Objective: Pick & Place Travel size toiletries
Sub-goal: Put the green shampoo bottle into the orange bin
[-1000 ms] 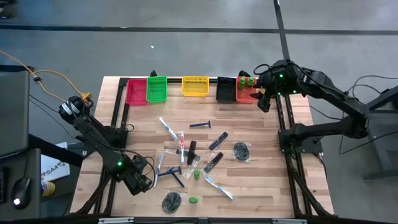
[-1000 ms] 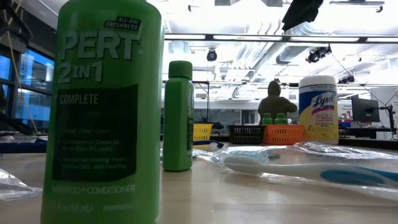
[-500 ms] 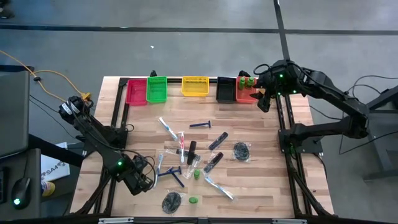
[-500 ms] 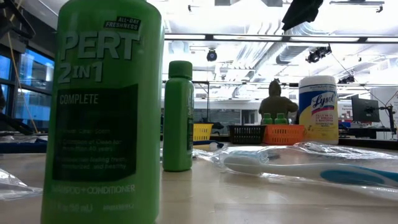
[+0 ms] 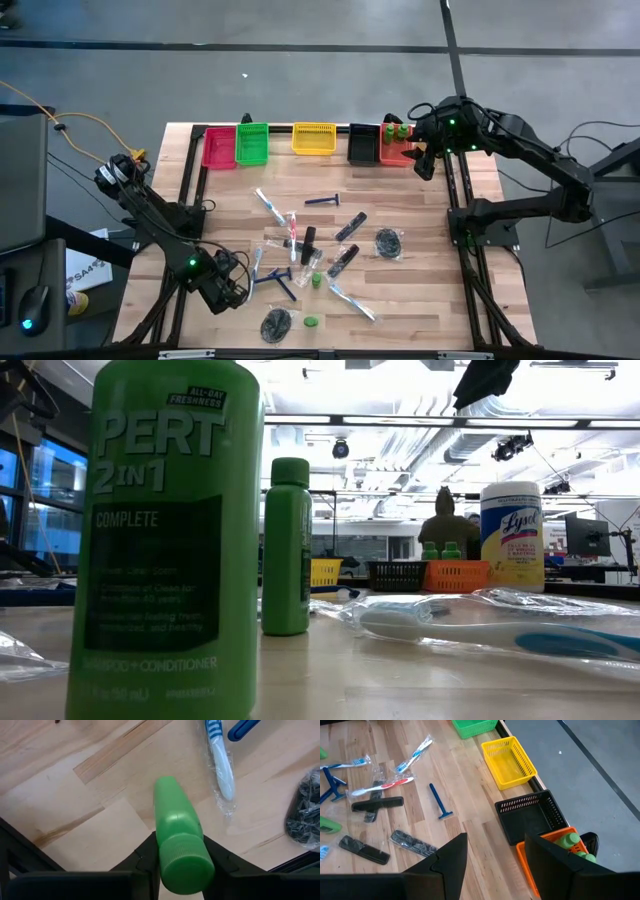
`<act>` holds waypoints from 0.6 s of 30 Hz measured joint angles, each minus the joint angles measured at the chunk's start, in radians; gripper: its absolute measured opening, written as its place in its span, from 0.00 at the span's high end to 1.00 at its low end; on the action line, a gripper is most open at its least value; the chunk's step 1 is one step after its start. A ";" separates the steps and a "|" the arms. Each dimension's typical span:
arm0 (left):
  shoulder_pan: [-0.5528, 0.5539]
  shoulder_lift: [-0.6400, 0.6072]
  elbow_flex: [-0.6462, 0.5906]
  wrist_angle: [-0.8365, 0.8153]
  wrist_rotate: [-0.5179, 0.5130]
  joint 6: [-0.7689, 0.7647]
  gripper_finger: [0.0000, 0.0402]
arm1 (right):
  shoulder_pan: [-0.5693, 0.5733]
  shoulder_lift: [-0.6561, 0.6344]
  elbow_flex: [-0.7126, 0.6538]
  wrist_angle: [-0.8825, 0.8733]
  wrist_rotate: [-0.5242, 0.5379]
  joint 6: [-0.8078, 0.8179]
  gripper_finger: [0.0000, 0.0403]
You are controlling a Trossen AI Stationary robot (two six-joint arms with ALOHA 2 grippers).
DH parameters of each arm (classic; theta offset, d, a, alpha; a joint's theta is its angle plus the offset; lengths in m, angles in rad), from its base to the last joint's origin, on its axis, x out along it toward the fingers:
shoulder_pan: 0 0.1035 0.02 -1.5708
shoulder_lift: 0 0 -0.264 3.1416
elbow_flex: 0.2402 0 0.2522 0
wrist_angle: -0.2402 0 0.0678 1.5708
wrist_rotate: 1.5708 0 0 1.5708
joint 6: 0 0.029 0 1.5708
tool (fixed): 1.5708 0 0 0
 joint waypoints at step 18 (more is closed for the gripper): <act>0.043 -0.163 0.000 -0.081 -0.237 0.055 0.78 | 0.048 0.097 0.000 0.038 -0.268 -0.082 0.53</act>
